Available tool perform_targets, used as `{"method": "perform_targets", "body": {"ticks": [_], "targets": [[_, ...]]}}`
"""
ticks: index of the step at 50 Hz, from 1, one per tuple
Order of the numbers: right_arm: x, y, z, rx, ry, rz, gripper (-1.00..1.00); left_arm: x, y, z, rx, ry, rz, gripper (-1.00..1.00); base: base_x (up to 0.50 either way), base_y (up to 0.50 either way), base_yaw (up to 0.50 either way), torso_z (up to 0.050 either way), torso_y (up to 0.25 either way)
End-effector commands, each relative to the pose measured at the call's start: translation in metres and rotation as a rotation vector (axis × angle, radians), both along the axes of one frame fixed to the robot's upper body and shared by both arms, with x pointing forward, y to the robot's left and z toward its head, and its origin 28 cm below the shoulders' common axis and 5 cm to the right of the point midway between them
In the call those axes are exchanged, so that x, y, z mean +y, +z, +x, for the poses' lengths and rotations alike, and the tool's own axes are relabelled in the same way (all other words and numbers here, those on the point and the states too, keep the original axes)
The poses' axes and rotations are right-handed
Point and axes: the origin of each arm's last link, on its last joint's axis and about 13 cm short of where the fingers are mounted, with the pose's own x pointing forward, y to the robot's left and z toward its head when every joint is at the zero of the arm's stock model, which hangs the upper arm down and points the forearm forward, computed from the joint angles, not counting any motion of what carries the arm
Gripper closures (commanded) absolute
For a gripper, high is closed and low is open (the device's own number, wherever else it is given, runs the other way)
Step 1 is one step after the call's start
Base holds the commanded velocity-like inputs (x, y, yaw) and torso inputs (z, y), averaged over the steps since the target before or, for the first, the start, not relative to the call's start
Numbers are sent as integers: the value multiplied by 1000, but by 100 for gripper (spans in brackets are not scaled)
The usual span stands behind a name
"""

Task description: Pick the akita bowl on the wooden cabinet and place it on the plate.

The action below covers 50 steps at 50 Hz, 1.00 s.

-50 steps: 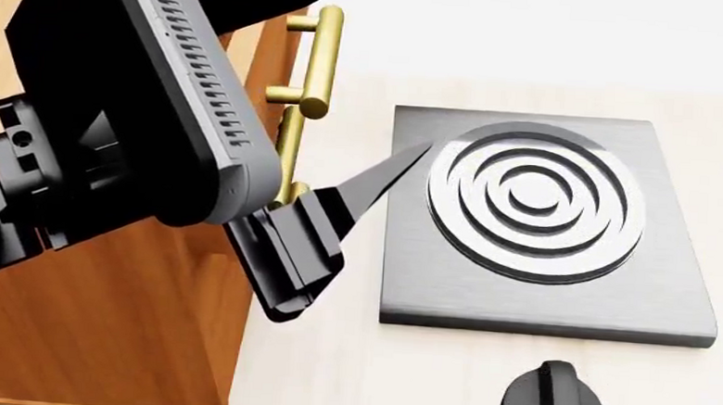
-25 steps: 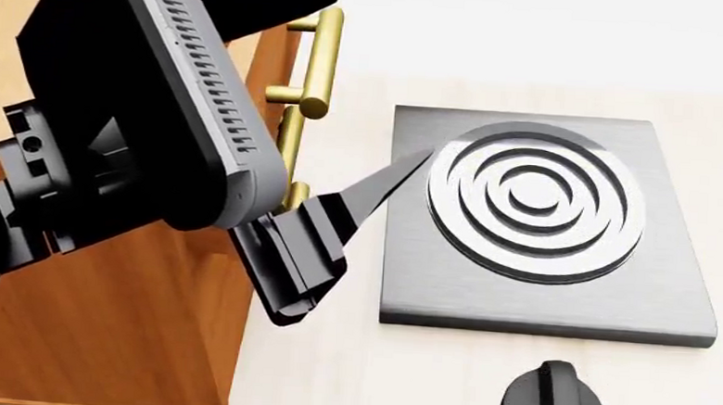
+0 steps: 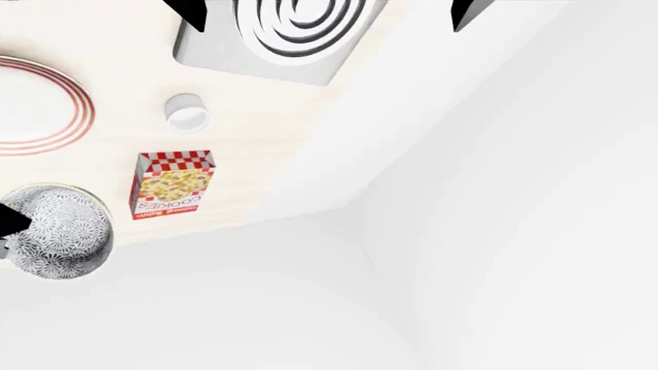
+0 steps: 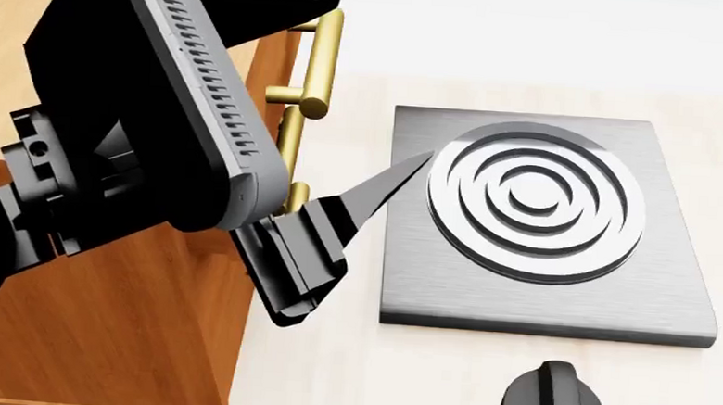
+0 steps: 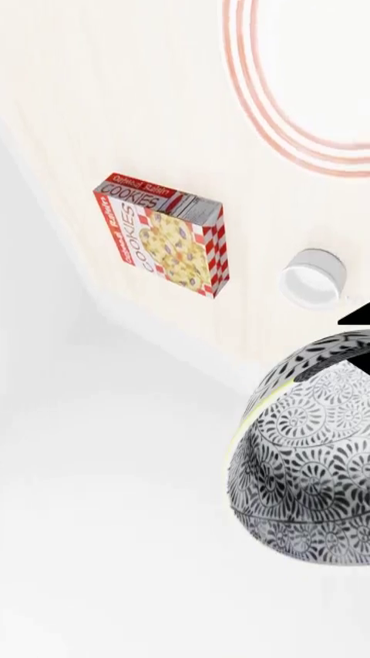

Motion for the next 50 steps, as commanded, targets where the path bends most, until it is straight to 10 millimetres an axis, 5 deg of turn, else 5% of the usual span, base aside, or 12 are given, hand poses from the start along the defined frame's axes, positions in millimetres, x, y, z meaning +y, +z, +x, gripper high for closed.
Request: {"method": "perform_targets", "body": {"ticks": [1, 50], "targets": [[0, 3, 4, 14, 26, -3, 100, 1, -2, 0, 4, 2, -1, -100, 0, 0, 0, 0, 0], [-18, -38, 3, 108, -65, 71, 100, 3, -6, 1, 10, 6, -6, -100, 0, 0, 0, 0, 0]]}}
